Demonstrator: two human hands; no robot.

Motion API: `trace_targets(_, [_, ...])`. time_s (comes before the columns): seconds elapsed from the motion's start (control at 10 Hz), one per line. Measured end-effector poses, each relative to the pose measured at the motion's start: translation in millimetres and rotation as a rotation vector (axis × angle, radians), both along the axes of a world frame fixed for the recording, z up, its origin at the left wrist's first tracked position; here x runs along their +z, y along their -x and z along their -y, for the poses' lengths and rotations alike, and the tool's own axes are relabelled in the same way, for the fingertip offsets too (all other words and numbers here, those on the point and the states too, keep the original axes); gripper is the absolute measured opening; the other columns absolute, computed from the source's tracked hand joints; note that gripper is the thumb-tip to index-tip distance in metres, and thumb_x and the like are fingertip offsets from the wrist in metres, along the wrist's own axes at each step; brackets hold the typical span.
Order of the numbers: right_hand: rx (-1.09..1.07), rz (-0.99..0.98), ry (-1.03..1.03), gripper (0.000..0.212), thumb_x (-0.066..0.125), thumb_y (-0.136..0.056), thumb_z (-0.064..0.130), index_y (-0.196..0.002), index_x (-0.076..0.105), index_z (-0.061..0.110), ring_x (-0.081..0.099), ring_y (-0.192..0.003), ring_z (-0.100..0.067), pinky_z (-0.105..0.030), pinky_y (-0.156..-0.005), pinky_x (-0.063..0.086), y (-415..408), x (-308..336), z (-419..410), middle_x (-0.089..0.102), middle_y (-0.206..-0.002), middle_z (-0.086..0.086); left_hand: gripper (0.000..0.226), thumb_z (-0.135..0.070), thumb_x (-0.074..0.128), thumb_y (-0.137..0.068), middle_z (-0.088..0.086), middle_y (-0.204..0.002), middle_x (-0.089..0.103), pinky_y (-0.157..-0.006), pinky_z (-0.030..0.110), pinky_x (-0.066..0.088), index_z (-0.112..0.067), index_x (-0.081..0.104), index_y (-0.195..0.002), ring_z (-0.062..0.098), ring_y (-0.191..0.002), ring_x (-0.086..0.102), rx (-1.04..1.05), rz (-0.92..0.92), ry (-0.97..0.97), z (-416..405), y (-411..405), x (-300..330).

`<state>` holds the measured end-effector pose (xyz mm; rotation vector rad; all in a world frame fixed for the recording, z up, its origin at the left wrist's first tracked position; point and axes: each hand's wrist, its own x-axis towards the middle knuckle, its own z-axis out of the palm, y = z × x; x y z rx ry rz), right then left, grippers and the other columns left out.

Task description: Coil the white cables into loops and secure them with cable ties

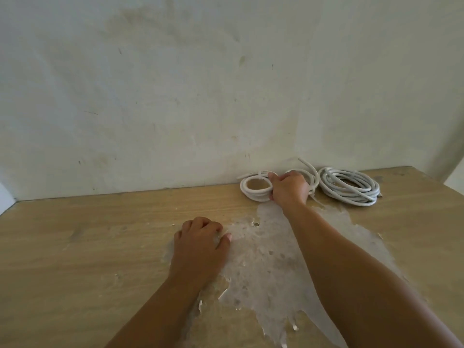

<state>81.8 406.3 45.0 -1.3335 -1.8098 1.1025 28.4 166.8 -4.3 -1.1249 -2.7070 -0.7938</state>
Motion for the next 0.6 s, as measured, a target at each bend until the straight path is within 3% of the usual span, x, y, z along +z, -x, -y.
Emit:
trace_targets(0.2, [0.028, 0.18, -0.118, 0.049, 0.061, -0.097, 0.051, -0.096, 0.071, 0.003, 0.068, -0.091, -0.031, -0.03, -0.067, 0.046, 1.8, -0.9, -9.8, 0.073, -0.089, -0.015, 0.038, -0.055, 0.049, -0.095, -0.013, -0.128, 0.055, -0.106, 0.036, 0.034, -0.034, 0.066, -0.123, 0.014, -0.122, 0.045, -0.01, -0.054, 0.048, -0.6, -1.6, -3.0])
trace_targets(0.4, [0.064, 0.135, -0.115, 0.051, 0.057, -0.099, 0.053, -0.094, 0.07, 0.004, 0.065, -0.092, -0.03, -0.031, -0.069, 0.042, -4.4, 0.2, -1.6, 0.067, -0.083, -0.011, 0.04, -0.055, 0.046, -0.097, -0.012, -0.13, 0.056, -0.106, 0.037, 0.035, -0.033, 0.064, -0.125, 0.015, -0.124, 0.045, -0.018, -0.08, 0.08, -0.8, -4.1, 0.4])
trace_targets(0.5, [0.07, 0.096, -0.15, 0.051, 0.055, -0.1, 0.052, -0.121, 0.066, 0.007, 0.061, -0.113, -0.033, -0.034, -0.083, 0.044, -9.8, -2.1, 9.1, 0.069, -0.113, -0.013, 0.04, -0.054, 0.046, -0.098, -0.011, -0.131, 0.056, -0.106, 0.037, 0.035, -0.032, 0.064, -0.126, 0.016, -0.124, 0.045, -0.021, -0.087, 0.085, 0.4, -4.5, 1.3])
trace_targets(0.6, [0.027, 0.106, -0.223, 0.054, 0.054, -0.101, 0.05, -0.14, 0.053, 0.014, 0.052, -0.126, -0.032, -0.037, -0.09, 0.039, -22.2, 1.9, 28.9, 0.056, -0.138, -0.012, 0.036, -0.049, 0.051, -0.096, -0.011, -0.125, 0.06, -0.103, 0.038, 0.039, -0.03, 0.069, -0.121, 0.018, -0.121, 0.049, -0.014, -0.033, 0.034, 0.2, -1.6, 0.7])
